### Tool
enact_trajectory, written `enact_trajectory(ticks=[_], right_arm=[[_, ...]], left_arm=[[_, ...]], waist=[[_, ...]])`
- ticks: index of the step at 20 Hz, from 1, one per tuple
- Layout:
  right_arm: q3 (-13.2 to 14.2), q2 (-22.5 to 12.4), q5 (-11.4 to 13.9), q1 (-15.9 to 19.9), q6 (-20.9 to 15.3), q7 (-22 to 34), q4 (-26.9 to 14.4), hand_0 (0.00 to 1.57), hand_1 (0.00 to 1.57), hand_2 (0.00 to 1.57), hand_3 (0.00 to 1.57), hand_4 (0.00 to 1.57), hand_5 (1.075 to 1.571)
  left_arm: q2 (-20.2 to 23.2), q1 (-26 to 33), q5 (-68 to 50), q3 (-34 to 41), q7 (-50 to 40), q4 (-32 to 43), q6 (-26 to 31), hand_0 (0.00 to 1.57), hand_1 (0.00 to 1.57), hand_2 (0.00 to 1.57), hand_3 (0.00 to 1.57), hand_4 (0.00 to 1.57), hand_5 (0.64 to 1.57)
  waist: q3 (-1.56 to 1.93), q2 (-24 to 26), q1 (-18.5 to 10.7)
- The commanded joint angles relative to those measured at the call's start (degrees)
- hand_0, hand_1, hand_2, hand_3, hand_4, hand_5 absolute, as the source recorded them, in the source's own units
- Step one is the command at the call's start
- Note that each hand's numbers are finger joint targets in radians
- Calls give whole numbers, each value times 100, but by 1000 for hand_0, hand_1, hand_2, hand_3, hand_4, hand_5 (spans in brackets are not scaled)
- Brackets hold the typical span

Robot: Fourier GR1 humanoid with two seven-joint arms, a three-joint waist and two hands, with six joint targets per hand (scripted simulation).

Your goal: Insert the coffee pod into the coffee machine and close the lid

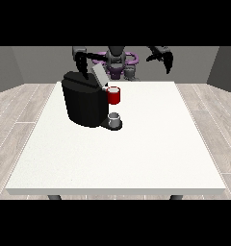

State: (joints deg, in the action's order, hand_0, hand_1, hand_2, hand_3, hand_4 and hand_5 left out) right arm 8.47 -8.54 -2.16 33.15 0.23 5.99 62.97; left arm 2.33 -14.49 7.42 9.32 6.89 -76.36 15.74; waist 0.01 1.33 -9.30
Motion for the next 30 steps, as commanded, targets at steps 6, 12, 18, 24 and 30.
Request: enact_trajectory(ticks=[6,12,18,24,30], right_arm=[[-216,101,156,307,34,-291,-317,0,0,0,0,73,1571],[-241,72,203,944,-57,-21,-374,0,0,0,0,163,1571],[-277,-290,367,1337,203,-62,-547,0,0,0,0,119,1571],[-556,11,676,1561,-104,-82,-467,0,0,0,0,0,1571],[-845,67,987,1842,-230,285,-145,0,0,0,0,102,1571]], left_arm=[[211,407,36,-46,-81,-461,-177,0,0,0,0,299,1571],[404,124,-87,59,-87,-239,-152,0,0,0,0,339,1571],[442,182,-185,-29,-171,-484,7,0,0,0,0,411,1571],[237,41,-50,-236,-65,-465,-148,0,0,0,0,383,1571],[113,35,46,-344,140,-289,-221,0,0,0,0,398,1571]], waist=[[0,-218,38],[-1,-435,156],[-1,-499,-185],[-2,-739,-395],[-6,-688,-633]])
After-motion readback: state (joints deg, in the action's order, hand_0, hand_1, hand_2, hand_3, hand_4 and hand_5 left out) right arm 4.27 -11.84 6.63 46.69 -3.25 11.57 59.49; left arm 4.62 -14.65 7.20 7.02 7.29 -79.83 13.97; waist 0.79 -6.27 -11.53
